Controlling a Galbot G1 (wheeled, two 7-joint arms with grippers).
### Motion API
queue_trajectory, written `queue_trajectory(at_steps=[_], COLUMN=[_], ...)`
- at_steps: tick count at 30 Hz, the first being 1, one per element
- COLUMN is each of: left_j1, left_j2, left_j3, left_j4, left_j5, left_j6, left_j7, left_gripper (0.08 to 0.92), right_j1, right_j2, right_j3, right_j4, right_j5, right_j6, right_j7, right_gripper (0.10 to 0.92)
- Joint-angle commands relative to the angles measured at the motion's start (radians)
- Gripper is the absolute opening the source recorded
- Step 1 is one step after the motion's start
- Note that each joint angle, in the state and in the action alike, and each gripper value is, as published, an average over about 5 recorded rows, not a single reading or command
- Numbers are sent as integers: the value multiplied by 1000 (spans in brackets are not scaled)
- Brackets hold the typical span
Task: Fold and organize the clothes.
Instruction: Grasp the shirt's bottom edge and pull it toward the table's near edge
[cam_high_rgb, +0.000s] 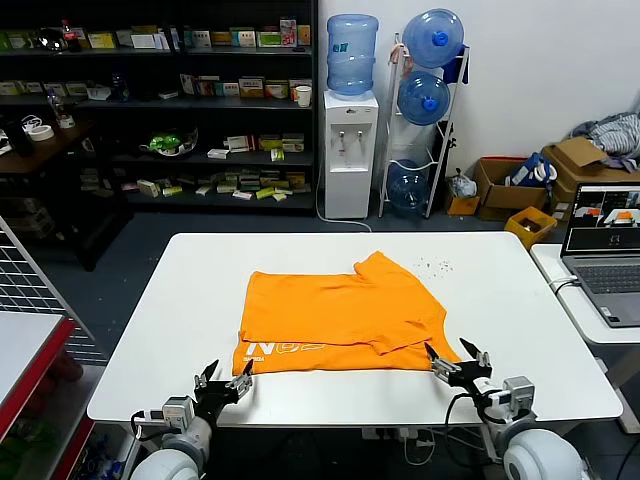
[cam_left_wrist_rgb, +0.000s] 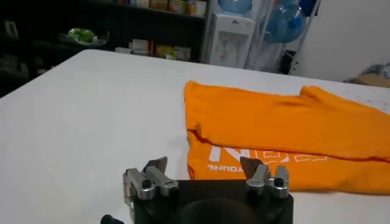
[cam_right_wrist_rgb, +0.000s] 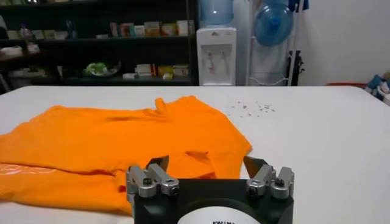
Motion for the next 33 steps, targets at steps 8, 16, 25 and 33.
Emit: queue_trajectory(at_steps=[8,16,25,33], left_j1=[-26,-41,-42,-41], left_j2=[-34,-33,-30,-37], left_j3=[-23,-16,-8,2], left_j4=[86,91,86,88], left_j5=[13,11,11,13], left_j6=[-13,-9,-8,-9], left_j7=[26,26,25,28], left_gripper=[823,823,782,560], right_j1=[7,43,68,62], right_j2=[29,34,44,40], right_j3=[15,-17,-43,-41], right_j4=[-78,-93,-105,-103], right_j5=[41,39,25,20], right_j6=[-37,-41,-45,-42], right_j7=[-44,-42,-37,-34], right_gripper=[823,823,739,529])
